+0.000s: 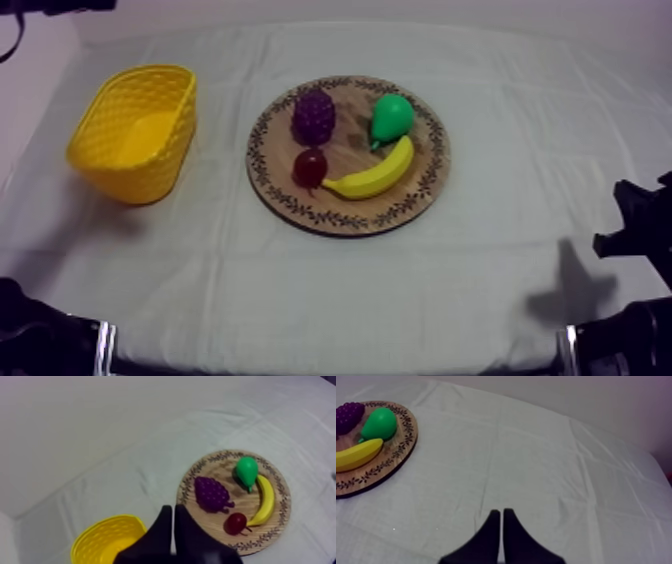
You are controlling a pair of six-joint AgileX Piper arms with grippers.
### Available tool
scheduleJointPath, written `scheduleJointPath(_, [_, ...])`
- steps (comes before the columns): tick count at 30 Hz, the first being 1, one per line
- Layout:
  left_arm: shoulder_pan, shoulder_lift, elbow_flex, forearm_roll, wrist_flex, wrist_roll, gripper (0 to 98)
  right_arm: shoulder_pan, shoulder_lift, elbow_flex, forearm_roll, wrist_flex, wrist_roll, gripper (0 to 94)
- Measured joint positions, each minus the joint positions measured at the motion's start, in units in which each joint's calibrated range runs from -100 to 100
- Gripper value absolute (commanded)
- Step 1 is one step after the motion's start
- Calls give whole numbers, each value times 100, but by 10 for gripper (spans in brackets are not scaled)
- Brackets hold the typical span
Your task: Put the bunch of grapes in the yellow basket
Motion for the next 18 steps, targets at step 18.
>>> scheduleJointPath(18, [662, 2488, -1507, -135, -295, 210, 0, 0, 0, 0, 0, 0, 0, 5])
